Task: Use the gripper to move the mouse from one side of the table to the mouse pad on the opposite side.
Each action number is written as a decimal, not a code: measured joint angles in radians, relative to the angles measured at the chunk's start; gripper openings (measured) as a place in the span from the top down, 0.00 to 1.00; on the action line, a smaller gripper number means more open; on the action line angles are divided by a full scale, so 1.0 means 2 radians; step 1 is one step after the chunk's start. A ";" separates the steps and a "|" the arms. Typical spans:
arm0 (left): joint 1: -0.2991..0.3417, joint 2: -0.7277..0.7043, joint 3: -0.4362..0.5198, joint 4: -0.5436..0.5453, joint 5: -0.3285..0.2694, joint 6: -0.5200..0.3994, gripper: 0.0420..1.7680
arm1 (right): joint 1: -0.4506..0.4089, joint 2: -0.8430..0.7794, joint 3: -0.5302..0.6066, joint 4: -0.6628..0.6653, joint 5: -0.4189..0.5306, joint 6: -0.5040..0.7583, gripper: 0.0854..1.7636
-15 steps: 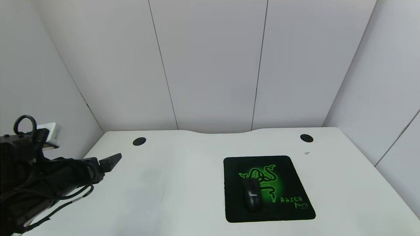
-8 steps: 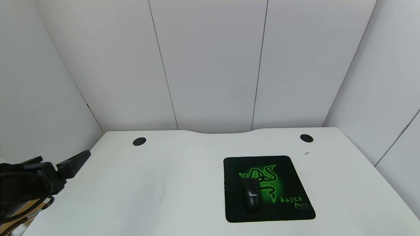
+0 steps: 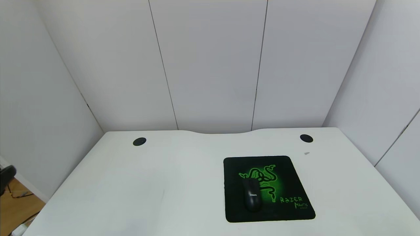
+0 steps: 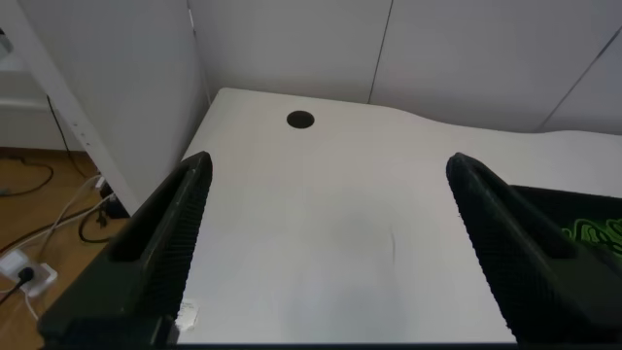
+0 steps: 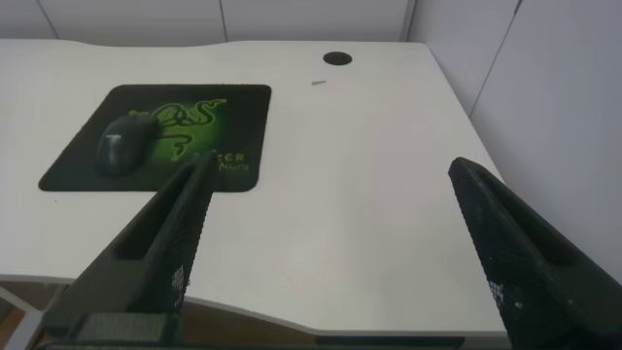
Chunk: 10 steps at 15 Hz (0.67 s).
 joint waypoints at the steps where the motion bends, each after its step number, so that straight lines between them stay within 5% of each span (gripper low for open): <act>1: 0.000 -0.026 -0.004 0.016 0.003 0.000 0.03 | 0.000 0.000 0.000 0.000 0.000 0.000 0.03; 10: 0.011 -0.208 0.005 0.036 0.024 0.029 0.03 | 0.000 0.000 0.000 0.000 0.000 0.000 0.03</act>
